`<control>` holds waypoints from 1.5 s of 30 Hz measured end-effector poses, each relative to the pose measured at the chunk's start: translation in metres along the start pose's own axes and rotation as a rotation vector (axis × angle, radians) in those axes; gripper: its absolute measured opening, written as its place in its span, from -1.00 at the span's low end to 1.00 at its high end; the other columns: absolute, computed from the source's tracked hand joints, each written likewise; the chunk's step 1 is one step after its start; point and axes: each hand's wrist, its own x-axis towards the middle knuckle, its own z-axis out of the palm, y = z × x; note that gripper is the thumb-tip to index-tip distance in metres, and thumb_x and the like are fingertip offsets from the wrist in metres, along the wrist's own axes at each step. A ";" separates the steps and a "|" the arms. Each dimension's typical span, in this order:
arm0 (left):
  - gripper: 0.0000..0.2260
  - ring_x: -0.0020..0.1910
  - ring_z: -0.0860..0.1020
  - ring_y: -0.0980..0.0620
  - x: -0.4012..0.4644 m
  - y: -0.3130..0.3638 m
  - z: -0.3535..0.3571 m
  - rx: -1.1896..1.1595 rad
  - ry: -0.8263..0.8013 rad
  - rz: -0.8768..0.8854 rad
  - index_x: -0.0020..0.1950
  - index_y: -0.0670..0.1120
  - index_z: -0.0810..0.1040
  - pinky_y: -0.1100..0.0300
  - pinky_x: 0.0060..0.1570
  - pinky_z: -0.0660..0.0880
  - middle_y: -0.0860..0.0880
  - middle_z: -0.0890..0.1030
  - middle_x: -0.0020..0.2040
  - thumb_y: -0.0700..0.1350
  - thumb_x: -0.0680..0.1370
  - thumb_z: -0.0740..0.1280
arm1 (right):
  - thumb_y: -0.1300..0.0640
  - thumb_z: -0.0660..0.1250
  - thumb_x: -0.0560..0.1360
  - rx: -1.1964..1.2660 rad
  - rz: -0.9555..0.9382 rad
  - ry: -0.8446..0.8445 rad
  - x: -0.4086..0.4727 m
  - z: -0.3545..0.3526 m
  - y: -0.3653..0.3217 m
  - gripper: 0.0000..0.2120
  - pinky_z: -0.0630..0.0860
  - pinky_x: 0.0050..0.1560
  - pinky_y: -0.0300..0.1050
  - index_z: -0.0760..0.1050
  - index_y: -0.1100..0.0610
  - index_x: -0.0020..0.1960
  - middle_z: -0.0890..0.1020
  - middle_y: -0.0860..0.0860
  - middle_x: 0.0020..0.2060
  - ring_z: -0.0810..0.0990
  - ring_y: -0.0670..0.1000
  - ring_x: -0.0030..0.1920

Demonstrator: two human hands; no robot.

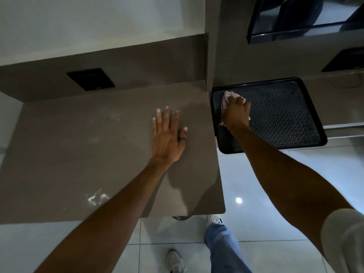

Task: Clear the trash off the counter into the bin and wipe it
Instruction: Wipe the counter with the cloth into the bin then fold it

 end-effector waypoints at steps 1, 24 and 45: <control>-0.45 0.69 -0.01 -0.31 -0.005 -0.003 -0.004 -0.012 0.003 -0.002 0.67 -0.09 0.22 -0.23 0.67 0.04 -0.23 0.11 0.70 0.12 0.72 0.10 | 0.15 0.36 0.53 0.052 -0.010 0.053 -0.009 -0.008 -0.005 -0.36 0.27 0.47 0.22 0.23 0.21 0.56 0.42 0.30 0.43 0.39 0.34 0.40; -0.42 0.71 -0.10 -0.09 -0.374 -0.149 0.165 -0.222 -0.095 0.070 0.68 -0.09 0.22 -0.09 0.70 0.00 -0.11 0.00 0.71 -0.06 0.66 0.27 | -0.07 0.00 0.69 -0.026 -0.751 -0.070 -0.415 0.233 -0.053 -0.53 0.10 0.64 0.21 0.27 0.02 0.55 0.22 0.07 0.62 0.11 0.16 0.65; -0.81 0.02 0.78 -0.10 -0.317 -0.130 0.290 -1.481 -0.497 -0.968 0.27 0.04 0.57 -0.20 -0.12 0.73 -0.12 0.75 0.16 -0.15 0.67 0.36 | 0.07 0.17 0.68 0.737 0.360 -0.159 -0.374 0.375 -0.036 -0.63 0.67 0.02 -0.07 0.32 0.15 0.44 0.61 0.14 0.27 0.65 0.10 0.20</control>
